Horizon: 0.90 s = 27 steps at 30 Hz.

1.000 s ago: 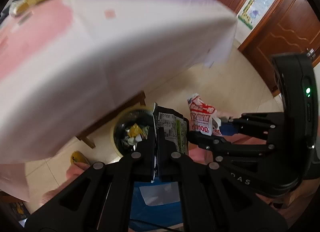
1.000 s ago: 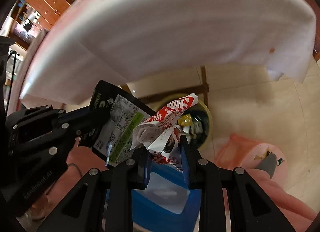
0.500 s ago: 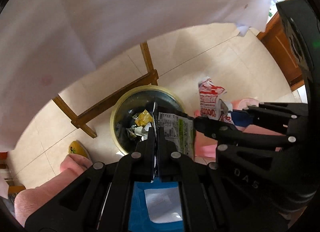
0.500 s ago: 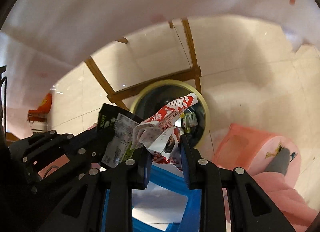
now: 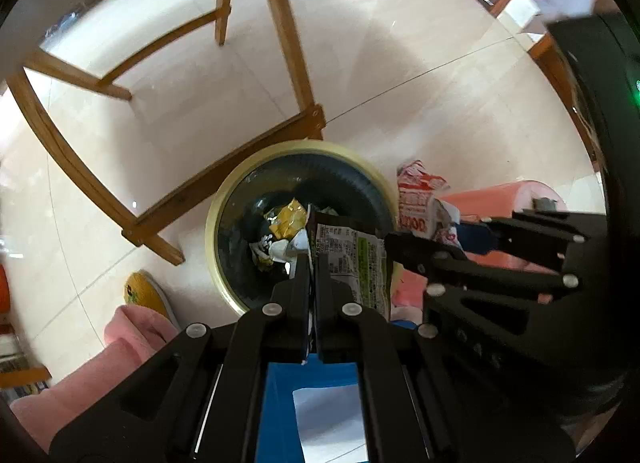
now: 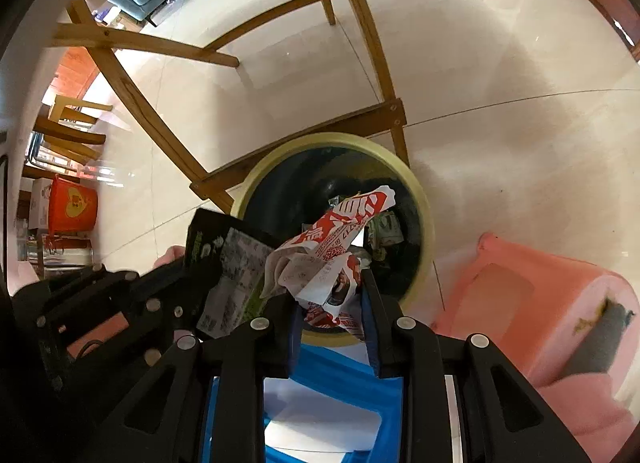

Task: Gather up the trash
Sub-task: 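Open both tools over the black bin to drop the packet and wrapper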

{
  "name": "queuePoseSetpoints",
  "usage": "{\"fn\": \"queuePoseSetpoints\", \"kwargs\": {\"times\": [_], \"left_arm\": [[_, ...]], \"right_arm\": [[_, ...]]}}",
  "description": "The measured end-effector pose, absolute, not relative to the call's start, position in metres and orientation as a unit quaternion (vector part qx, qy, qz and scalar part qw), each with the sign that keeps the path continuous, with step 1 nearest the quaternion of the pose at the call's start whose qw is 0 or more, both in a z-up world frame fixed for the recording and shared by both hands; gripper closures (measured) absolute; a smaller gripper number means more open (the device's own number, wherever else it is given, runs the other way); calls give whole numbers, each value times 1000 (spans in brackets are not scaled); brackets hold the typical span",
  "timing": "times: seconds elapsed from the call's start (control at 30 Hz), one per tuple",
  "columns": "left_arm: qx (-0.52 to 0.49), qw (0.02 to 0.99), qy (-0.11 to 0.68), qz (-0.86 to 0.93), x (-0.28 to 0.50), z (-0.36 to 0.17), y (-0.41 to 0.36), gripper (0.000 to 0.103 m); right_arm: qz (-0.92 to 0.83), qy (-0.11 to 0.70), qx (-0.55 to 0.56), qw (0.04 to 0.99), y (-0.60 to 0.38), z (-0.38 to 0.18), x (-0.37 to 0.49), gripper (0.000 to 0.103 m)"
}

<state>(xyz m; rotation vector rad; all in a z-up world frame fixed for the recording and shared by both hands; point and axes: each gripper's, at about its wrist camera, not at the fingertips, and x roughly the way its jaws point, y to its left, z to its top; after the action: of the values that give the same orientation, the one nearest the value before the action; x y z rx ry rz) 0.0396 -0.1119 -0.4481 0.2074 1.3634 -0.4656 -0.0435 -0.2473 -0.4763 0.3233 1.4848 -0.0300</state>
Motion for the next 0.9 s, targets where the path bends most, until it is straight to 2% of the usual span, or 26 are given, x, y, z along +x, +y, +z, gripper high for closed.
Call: {"fn": "queuePoseSetpoints", "kwargs": {"times": [0.3, 0.43, 0.57, 0.6, 0.67, 0.7, 0.73, 0.83, 0.9], "left_arm": [[93, 739, 641, -185, 73, -486, -107, 103], [89, 739, 647, -166, 87, -495, -104, 103], [89, 731, 658, -161, 95, -505, -101, 103], [88, 729, 659, -160, 96, -507, -101, 103], [85, 728, 661, -160, 96, -510, -100, 103], [82, 727, 662, -162, 96, -510, -101, 103], [81, 726, 663, -164, 94, -509, -101, 103], [79, 726, 664, -163, 95, -510, -100, 101], [77, 721, 670, -159, 97, -513, -99, 91]], "right_arm": [[-11, 687, 153, 710, -250, -527, -28, 77], [-21, 692, 156, 704, -255, -543, -24, 69], [-27, 693, 164, 701, -260, -555, -20, 66], [-27, 693, 164, 701, -260, -557, -18, 63], [-27, 691, 166, 703, -262, -560, -15, 52], [-28, 689, 167, 704, -262, -559, -14, 38], [-31, 688, 164, 707, -262, -558, -14, 34], [-35, 690, 166, 703, -266, -561, -12, 30], [-41, 692, 169, 700, -270, -562, -12, 30]]}}
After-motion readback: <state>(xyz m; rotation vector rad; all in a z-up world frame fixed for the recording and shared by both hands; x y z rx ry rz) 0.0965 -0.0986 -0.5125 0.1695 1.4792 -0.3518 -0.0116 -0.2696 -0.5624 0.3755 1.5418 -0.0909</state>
